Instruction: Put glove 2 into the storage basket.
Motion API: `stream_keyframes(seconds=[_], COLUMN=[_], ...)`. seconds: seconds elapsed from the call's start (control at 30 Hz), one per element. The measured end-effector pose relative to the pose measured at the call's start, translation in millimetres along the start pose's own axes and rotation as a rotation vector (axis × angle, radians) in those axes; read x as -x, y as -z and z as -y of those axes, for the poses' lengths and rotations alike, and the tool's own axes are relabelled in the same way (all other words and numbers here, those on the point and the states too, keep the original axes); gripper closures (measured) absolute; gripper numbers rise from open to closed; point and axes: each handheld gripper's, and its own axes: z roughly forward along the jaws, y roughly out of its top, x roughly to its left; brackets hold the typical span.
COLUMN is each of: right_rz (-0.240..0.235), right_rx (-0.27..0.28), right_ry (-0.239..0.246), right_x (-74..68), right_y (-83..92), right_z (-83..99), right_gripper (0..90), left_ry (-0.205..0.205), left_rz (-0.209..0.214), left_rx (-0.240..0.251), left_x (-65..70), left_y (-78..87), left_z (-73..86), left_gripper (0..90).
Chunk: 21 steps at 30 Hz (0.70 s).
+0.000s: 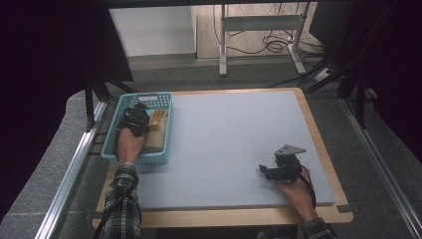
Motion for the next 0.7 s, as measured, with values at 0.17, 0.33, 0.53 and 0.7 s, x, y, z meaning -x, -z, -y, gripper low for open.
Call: stream_keyframes(seconds=[0.17, 0.33, 0.53, 0.7], right_rz=[0.000, -0.001, 0.000, 0.001], right_rx=[0.000, 0.000, 0.000, 0.000], right_ry=[0.000, 0.000, 0.000, 0.000], right_x=[0.0, -0.1, -0.1, -0.1], right_y=[0.0, 0.0, 0.0, 0.1], right_z=[0.0, 0.0, 0.0, 0.0], right_gripper=[19.1, 19.2, 19.2, 19.2], left_ry=[-0.003, 0.005, -0.003, -0.011], left_rz=[0.015, 0.011, -0.007, -0.025], left_rx=[0.005, 0.010, 0.025, 0.045], left_x=[5.0, 0.0, -3.0, -5.3], left_y=[-0.8, 0.0, 6.5, 14.7], left_z=[-2.4, 1.0, 2.5, 3.2], left_gripper=[89.7, 85.2, 79.0, 73.2])
